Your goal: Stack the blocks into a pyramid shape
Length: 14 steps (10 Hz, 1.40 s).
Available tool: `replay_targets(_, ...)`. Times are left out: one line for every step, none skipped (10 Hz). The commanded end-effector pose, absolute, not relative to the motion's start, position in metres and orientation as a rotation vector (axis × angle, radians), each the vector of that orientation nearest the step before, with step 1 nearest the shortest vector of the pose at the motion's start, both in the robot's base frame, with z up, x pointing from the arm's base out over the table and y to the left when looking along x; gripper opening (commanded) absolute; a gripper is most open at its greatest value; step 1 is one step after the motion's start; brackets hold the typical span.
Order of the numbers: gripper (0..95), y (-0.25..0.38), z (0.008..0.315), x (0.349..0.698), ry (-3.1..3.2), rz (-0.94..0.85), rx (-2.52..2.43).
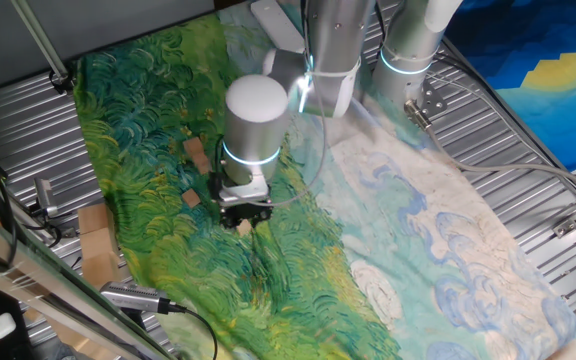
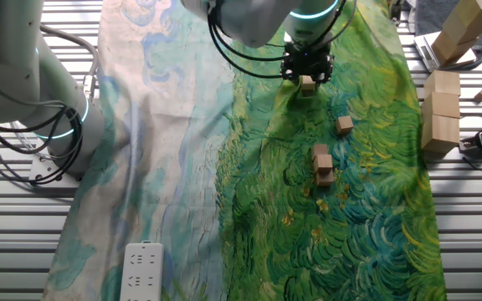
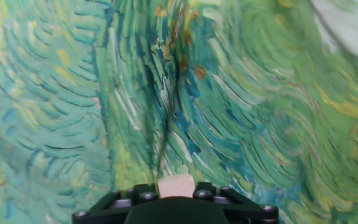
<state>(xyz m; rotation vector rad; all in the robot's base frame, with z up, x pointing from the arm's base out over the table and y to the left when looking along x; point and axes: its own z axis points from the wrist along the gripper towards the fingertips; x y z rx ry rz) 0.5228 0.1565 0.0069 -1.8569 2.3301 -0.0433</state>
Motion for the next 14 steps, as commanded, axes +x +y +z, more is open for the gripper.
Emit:
replay_targets(0.0, 0.161, 0.012, 0.519, 2.365, -0.015, -1.860)
replay_targets(0.0, 0.162, 0.019, 0.520, 2.373, -0.022, -1.857)
replay_targets(0.0, 0.163, 0.024, 0.520, 2.379, -0.022, -1.855)
replay_targets(0.0, 0.164, 0.028, 0.521, 2.387, -0.023, -1.852)
replay_targets(0.0, 0.165, 0.034, 0.521, 2.397, -0.028, -1.844)
replay_targets(0.0, 0.166, 0.039, 0.521, 2.404, -0.030, -1.840)
replay_targets(0.0, 0.167, 0.042, 0.521, 2.411, -0.036, -1.836)
replay_targets(0.0, 0.167, 0.043, 0.520, 2.412, -0.040, -1.836)
replay_targets(0.0, 0.167, 0.043, 0.520, 2.410, -0.042, -1.838)
replay_targets(0.0, 0.166, 0.043, 0.520, 2.401, -0.045, -1.841)
replay_targets(0.0, 0.166, 0.042, 0.520, 2.389, -0.050, -1.844)
replay_targets(0.0, 0.164, 0.041, 0.520, 2.382, -0.043, -1.827)
replay_targets(0.0, 0.162, 0.041, 0.520, 2.381, -0.036, -1.824)
replay_targets(0.0, 0.161, 0.041, 0.520, 2.380, -0.036, -1.830)
